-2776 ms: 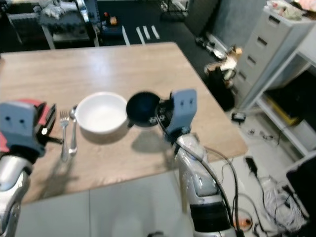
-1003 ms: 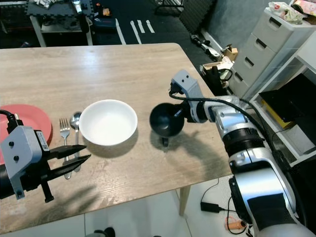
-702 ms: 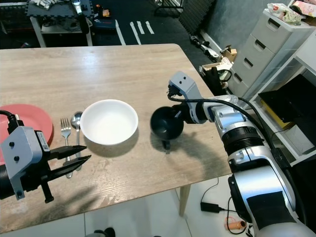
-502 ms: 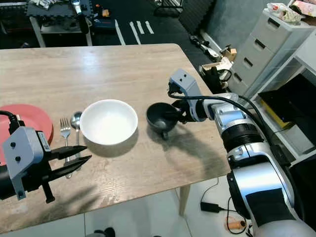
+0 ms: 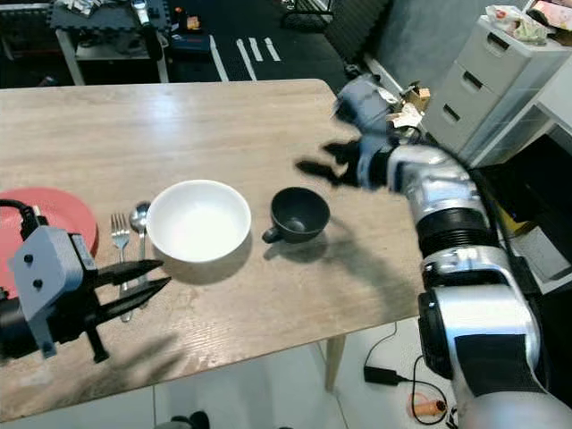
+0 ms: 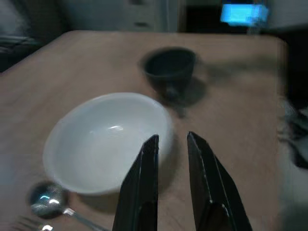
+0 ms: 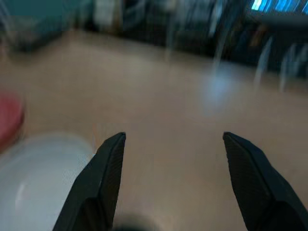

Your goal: Setting the table

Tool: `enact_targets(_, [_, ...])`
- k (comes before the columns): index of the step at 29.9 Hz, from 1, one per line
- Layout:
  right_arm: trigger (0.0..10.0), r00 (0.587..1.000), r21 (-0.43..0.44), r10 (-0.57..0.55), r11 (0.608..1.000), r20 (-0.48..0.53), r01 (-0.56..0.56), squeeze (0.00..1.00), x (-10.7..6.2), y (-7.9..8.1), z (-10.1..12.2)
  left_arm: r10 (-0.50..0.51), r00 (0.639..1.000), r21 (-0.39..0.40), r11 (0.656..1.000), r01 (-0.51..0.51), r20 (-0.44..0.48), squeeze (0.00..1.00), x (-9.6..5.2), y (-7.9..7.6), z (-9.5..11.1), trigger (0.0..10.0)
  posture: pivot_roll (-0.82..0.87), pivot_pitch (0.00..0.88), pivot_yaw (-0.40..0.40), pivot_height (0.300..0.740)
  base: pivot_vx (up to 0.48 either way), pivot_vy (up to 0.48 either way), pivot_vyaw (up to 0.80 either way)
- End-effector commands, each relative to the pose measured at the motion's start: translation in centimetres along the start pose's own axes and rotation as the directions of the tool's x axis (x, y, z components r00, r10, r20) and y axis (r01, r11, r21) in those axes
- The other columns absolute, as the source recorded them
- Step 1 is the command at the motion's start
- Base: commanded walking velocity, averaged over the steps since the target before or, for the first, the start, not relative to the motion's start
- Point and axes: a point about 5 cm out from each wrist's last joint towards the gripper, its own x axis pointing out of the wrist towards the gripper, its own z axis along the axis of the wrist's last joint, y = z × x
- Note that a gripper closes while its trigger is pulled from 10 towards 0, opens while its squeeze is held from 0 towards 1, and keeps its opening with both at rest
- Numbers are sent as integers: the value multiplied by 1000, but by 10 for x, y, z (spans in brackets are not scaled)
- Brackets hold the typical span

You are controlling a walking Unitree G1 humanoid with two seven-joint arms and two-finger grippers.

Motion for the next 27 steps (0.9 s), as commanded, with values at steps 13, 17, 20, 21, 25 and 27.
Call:
enact_targets(13, [10000,852,391,-336,904,401,172,0,-26,108,-59,504,862,-54,860,-507,-54,0,14,24,-26,10000,67,86,57,740,0,0,0])
enact_targets(17, [10000,874,511,-330,852,358,112,0,-38,143,-80,612,786,-48,785,-617,-93,0,9,25,-37,10000,55,80,58,740,0,0,0])
enact_targets(20, [10000,865,520,-387,835,321,181,0,-45,134,-89,610,788,-51,787,-615,-78,0,14,22,-37,10000,45,70,49,740,0,0,0])
enact_targets(21, [10000,865,520,-387,835,321,181,0,-45,134,-89,610,788,-51,787,-615,-78,0,14,22,-37,10000,45,70,49,740,0,0,0])
enact_targets(25, [10000,818,513,-485,809,309,286,0,-54,111,-86,631,773,-69,770,-634,-61,0,23,21,-37,10000,37,56,46,740,0,0,0])
enact_targets(27, [10000,802,515,-507,802,316,304,0,-54,103,-84,637,769,-72,766,-639,-56,0,25,21,-37,10000,39,47,42,740,0,0,0])
